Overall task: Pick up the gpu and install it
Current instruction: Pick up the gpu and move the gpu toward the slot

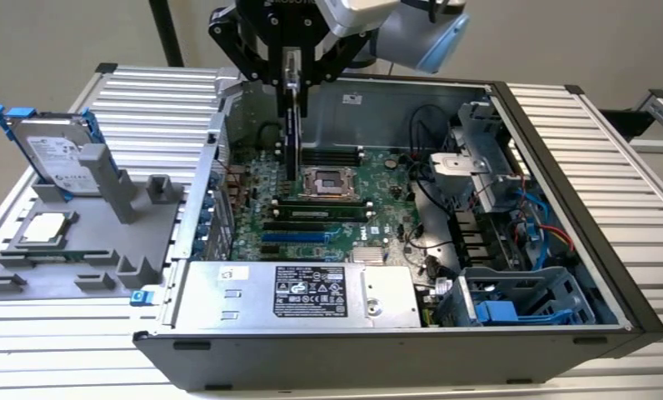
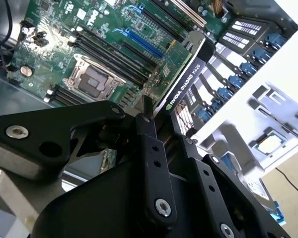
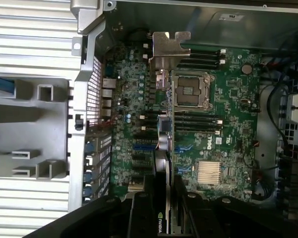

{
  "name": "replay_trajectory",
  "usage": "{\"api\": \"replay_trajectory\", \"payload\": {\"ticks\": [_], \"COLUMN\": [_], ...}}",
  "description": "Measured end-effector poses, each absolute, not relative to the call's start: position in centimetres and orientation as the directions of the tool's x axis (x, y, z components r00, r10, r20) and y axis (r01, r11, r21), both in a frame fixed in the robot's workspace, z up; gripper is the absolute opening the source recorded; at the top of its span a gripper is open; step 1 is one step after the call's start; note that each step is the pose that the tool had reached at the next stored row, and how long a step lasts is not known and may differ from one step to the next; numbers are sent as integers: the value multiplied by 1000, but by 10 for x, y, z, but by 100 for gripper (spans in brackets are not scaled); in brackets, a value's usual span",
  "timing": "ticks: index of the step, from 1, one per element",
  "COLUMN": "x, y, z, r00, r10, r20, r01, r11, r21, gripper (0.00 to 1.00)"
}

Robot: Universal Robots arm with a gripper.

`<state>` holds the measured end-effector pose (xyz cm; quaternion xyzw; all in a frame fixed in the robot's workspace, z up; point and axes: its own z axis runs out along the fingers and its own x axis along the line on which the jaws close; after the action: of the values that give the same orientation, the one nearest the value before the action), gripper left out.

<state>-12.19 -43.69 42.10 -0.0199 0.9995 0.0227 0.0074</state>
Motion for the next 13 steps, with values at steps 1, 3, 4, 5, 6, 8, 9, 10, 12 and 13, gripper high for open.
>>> {"api": "replay_trajectory", "payload": {"ticks": [1,3,4,5,6,8,9,10,12,13], "x": [-121,-120,-120,-120,-120,-119,-119,-118,-117,-116], "y": [-437,-437,-437,-437,-437,-437,-437,-437,-437,-437], "z": [421,421,421,421,421,421,421,421,421,421], "r00": [-999,-999,-999,-999,-999,-999,-999,-999,-999,-999], "r10": [-39,-40,-39,-39,-39,-39,-40,-40,-39,-39], "r20": [-16,-16,-16,-16,-16,-16,-16,-16,-16,-16], "r01": [-40,-40,-40,-40,-40,-40,-40,-40,-40,-40], "r11": [998,998,998,998,998,998,998,998,998,998], "r21": [45,45,45,45,45,45,45,45,45,45], "gripper": [0,0,0,0,0,0,0,0,0,0]}}
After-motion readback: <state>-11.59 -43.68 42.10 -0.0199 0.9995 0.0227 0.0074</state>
